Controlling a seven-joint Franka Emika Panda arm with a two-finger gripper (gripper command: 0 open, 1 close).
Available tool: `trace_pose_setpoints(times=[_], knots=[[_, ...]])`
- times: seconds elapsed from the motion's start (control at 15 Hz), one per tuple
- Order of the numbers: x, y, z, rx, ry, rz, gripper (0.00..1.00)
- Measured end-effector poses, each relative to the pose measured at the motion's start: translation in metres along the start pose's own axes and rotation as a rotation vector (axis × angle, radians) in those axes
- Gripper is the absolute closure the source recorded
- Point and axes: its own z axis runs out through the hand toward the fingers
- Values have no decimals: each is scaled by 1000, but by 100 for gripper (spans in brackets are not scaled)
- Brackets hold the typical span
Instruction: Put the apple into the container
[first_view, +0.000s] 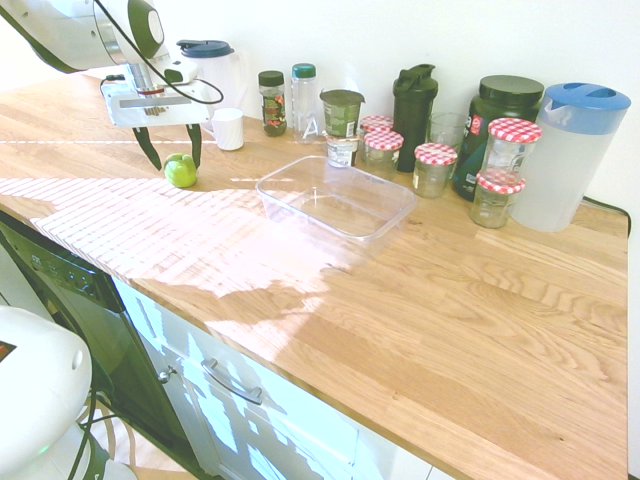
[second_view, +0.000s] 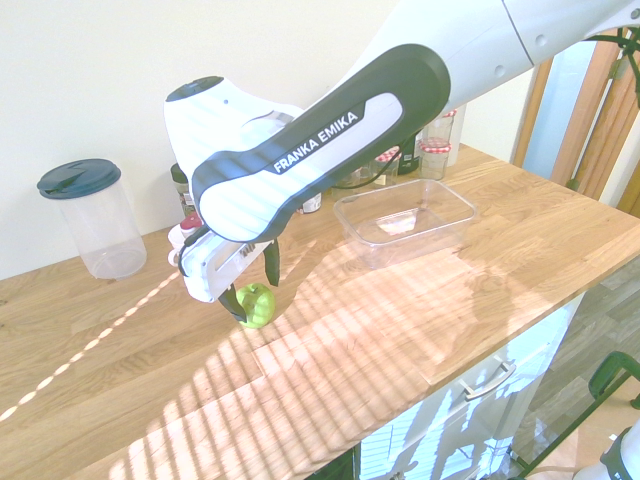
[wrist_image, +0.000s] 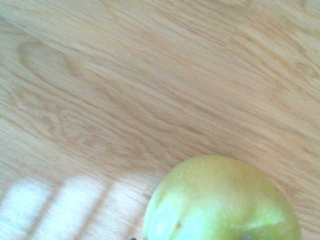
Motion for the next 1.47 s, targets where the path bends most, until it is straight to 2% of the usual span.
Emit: trace_pose_setpoints(times=[0.07, 0.6, 0.87, 1.0, 1.2, 1.33, 1.47], knots=[[-1, -1, 3, -2, -3, 2, 100], [-11, -17, 22, 12, -11, 24, 100], [-6, -15, 21, 18, -14, 46, 100], [2, -7, 5, 45, -17, 86, 100], [32, 43, -60, 75, -5, 189, 100], [60, 105, -99, 81, 19, 268, 100], [87, 173, -109, 83, 25, 357, 100]])
